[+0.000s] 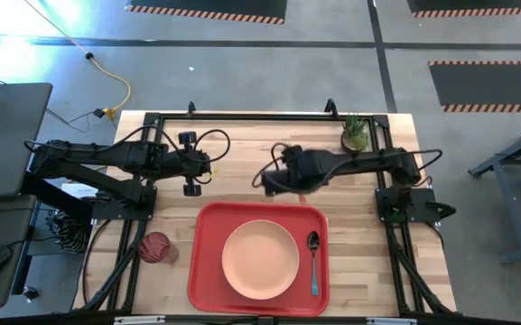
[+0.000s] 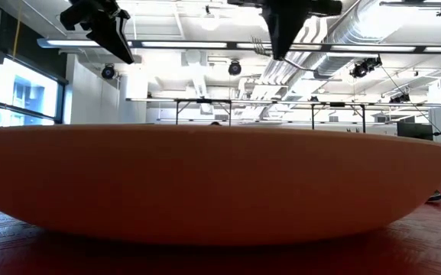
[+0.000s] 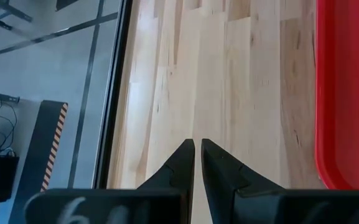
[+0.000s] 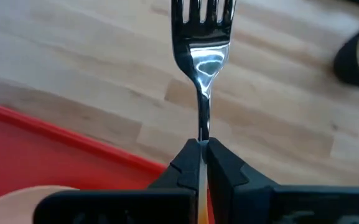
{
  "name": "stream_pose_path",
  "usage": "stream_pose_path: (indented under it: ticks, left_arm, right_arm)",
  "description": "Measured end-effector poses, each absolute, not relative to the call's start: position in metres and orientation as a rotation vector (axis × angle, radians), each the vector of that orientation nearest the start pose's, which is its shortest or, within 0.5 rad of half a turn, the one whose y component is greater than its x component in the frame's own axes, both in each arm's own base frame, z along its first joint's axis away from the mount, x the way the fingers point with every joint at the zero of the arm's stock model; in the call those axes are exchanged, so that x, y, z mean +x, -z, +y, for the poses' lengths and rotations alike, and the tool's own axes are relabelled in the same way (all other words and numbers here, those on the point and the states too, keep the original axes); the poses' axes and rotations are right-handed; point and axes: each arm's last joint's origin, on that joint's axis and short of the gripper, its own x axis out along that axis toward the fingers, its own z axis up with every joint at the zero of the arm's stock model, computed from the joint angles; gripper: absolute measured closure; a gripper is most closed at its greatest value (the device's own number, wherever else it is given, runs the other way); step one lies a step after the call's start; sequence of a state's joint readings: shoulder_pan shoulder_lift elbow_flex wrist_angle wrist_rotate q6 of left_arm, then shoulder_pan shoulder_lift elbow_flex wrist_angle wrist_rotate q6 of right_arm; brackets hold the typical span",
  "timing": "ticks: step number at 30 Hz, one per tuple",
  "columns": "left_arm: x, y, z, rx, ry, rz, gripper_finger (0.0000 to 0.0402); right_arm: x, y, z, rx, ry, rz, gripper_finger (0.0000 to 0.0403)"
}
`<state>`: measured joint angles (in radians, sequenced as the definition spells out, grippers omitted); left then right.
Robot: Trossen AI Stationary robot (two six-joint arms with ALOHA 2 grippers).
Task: Pick and place plate/cup/fork/spoon on tray
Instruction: Put the orange fork on the red serving tray
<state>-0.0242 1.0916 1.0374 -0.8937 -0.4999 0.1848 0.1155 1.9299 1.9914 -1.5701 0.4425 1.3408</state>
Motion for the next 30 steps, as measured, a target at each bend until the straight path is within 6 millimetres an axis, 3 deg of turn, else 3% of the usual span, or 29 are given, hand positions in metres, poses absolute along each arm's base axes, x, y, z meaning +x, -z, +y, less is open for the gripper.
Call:
stream_pose_path:
  ticks: [14, 30]
  left_arm:
    - [0.201, -0.309, 0.009, 0.417, -0.354, 0.965, 0.0383]
    - [0.201, -0.309, 0.009, 0.417, -0.354, 0.965, 0.0383]
  right_arm:
    - [0.332, -0.279, 0.085, 0.912, 1.314, 1.13, 0.0402]
    - [0.318, -0.27, 0.143, 1.107, 1.339, 1.048, 0.0402]
